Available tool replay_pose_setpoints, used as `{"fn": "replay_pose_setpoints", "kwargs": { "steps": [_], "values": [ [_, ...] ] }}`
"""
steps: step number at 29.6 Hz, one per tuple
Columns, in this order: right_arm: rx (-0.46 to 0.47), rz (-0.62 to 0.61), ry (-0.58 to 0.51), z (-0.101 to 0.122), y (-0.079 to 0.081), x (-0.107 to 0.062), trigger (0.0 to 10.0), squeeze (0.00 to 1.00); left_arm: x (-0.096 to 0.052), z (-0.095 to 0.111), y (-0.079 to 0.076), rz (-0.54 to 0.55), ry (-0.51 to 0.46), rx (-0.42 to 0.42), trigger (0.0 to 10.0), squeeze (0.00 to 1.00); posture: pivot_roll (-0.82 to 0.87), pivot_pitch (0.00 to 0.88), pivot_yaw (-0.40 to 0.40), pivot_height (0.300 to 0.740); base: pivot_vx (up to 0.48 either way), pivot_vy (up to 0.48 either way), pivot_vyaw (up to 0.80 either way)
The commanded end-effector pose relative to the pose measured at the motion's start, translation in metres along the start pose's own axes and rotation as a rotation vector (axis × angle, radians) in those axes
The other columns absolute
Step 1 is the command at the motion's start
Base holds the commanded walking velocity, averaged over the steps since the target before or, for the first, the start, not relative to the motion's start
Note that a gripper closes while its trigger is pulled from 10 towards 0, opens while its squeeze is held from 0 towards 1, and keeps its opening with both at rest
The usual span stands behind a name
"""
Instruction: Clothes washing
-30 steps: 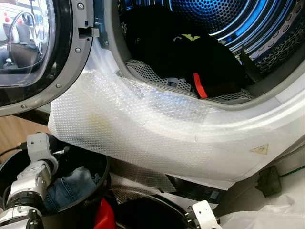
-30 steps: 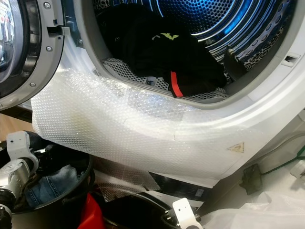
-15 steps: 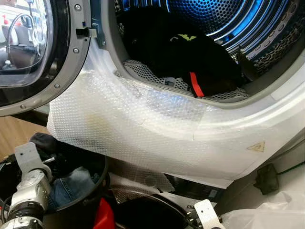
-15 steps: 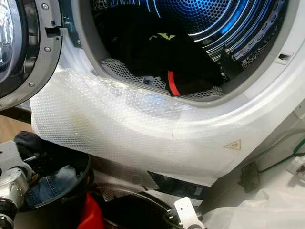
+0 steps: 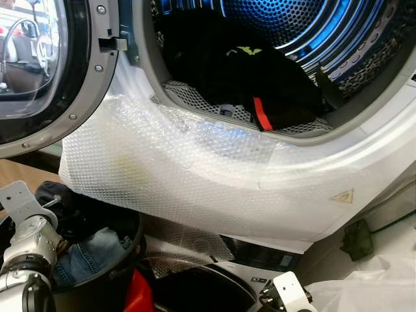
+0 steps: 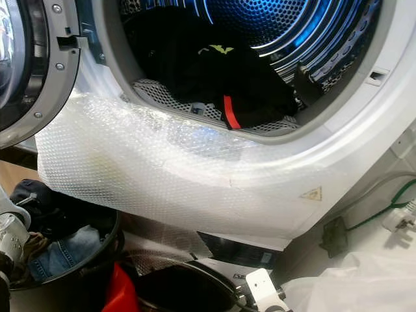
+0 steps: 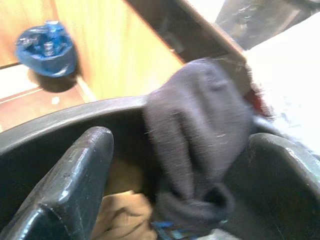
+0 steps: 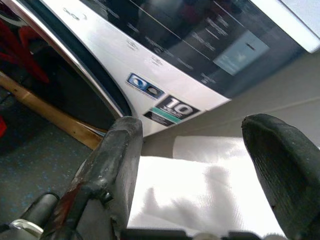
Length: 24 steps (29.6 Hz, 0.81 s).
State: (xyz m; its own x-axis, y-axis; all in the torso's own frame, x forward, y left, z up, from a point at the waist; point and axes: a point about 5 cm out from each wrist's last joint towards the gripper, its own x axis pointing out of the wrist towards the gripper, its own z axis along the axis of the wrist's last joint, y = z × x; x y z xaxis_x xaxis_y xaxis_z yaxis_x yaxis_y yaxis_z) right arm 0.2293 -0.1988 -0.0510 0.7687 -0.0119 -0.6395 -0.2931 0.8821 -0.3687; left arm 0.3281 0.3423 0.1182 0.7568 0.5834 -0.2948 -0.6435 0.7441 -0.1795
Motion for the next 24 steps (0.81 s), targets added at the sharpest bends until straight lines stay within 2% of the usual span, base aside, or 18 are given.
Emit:
{"fn": "replay_pose_setpoints", "kwargs": {
  "steps": [1, 4, 9, 13, 16, 18, 24],
  "values": [
    [0.006, -0.031, -0.002, -0.007, -0.013, -0.004, 10.0, 0.0, 0.0, 0.001, -0.016, -0.099, 0.014, 0.039, 10.0, 0.0, 0.0, 0.0, -0.196, 0.74, 0.0, 0.0, 0.0],
    [0.007, -0.05, -0.002, -0.013, -0.02, -0.007, 10.0, 0.0, -0.001, -0.002, -0.028, -0.158, 0.025, 0.122, 10.0, 0.0, -0.04, 0.0, -0.198, 0.74, 0.0, 0.0, 0.0],
    [0.009, -0.062, -0.003, -0.019, -0.025, -0.01, 10.0, 0.0, -0.004, -0.018, -0.035, -0.171, 0.088, 0.152, 10.0, 0.0, -0.08, 0.0, -0.194, 0.74, 0.0, 0.0, 0.0],
    [0.01, -0.067, -0.003, -0.021, -0.026, -0.011, 10.0, 0.0, -0.007, -0.029, -0.039, -0.174, 0.111, 0.138, 10.0, 0.0, -0.1, 0.0, -0.185, 0.74, 0.0, 0.0, 0.0],
    [0.022, -0.076, -0.005, -0.023, -0.026, -0.012, 10.0, 0.0, -0.009, -0.034, -0.04, -0.128, 0.083, 0.133, 10.0, 0.0, -0.1, 0.0, -0.175, 0.74, 0.0, 0.0, 0.0],
    [0.045, -0.081, -0.01, -0.023, -0.025, -0.013, 10.0, 0.0, -0.011, -0.036, -0.039, -0.078, 0.053, 0.084, 10.0, 0.0, -0.1, 0.0, -0.166, 0.74, 0.0, 0.0, 0.0],
    [0.046, -0.072, -0.012, -0.022, -0.022, -0.012, 10.0, 0.0, -0.016, -0.048, -0.046, -0.08, 0.07, 0.111, 10.0, 0.0, -0.08, 0.0, -0.159, 0.74, 0.0, 0.0, 0.0]
  ]
}}
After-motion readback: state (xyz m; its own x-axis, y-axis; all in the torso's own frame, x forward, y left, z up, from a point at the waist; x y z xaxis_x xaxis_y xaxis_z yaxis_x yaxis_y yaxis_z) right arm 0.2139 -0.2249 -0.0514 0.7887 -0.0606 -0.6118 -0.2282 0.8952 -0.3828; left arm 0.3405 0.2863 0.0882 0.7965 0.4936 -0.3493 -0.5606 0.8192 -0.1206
